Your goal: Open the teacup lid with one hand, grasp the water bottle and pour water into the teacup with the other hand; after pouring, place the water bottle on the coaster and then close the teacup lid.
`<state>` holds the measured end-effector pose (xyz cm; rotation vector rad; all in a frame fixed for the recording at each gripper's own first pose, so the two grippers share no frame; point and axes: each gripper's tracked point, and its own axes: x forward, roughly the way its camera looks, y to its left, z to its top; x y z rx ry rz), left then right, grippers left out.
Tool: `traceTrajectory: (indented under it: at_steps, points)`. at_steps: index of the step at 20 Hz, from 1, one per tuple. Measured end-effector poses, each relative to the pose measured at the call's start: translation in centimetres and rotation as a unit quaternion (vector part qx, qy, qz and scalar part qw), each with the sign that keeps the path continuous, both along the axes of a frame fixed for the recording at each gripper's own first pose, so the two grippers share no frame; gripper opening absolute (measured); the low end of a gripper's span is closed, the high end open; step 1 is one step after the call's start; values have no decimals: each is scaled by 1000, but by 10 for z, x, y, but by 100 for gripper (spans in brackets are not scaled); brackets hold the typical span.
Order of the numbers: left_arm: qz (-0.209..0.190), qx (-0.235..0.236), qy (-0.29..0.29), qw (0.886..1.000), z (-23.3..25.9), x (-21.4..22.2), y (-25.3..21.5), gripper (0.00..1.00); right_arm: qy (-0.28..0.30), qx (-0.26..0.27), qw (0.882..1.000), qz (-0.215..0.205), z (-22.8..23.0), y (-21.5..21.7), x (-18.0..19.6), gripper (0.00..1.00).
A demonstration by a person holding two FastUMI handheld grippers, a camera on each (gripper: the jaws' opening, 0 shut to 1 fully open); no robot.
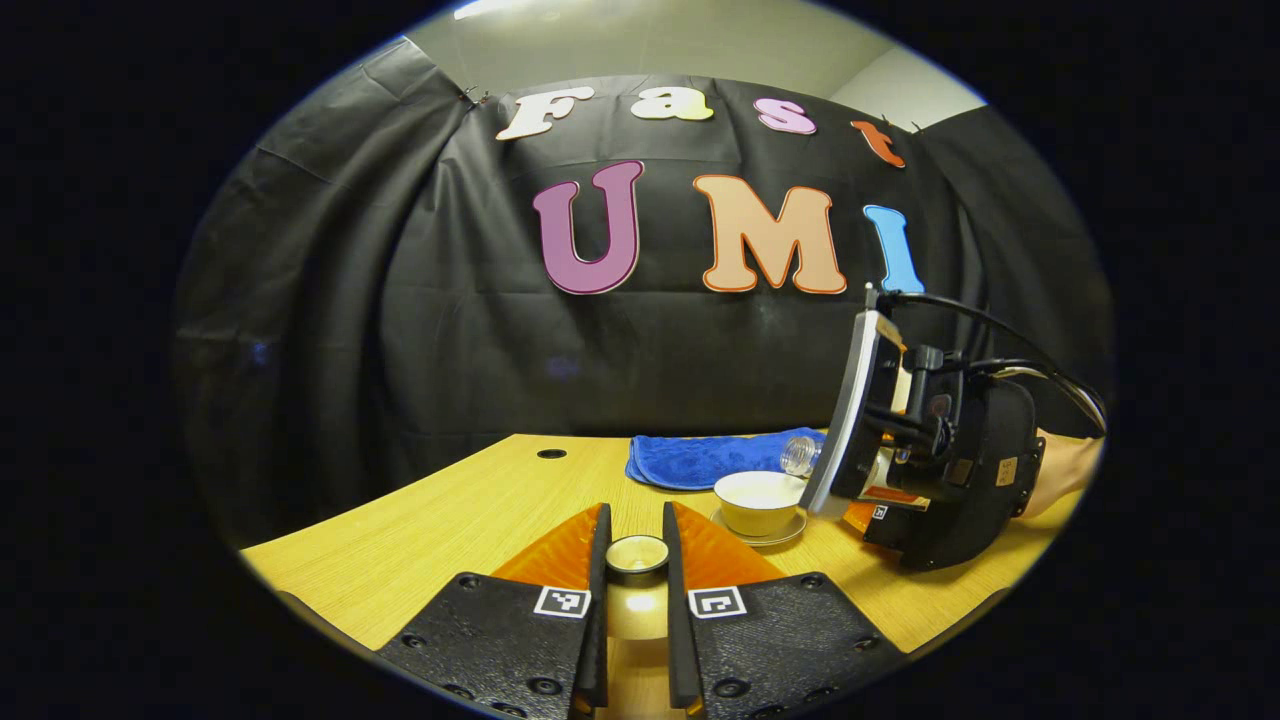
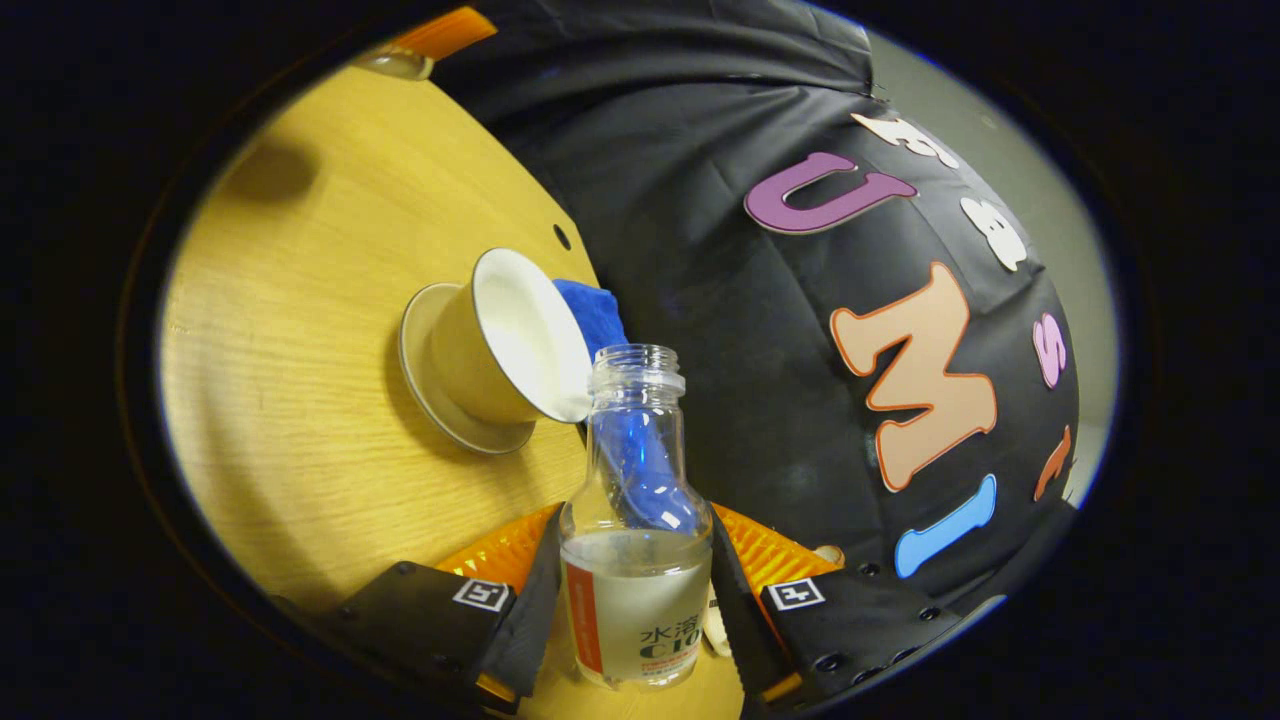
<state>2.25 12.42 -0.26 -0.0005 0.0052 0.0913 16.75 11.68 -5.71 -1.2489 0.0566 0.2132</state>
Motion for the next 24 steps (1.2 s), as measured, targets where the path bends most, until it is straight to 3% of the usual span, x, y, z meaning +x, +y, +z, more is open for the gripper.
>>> traceTrajectory:
  at_steps: [8,17,24]
  points:
    - [0,-3,-1,1000,-3,2,-1,20,-18,-101,994,25,10,10,-8,77]
    - [-1,-4,-2,1000,-4,2,-1,20,-46,-210,976,44,29,13,-6,78]
    - [-1,-4,-2,1000,-4,2,-1,20,-50,-251,965,56,26,19,-10,78]
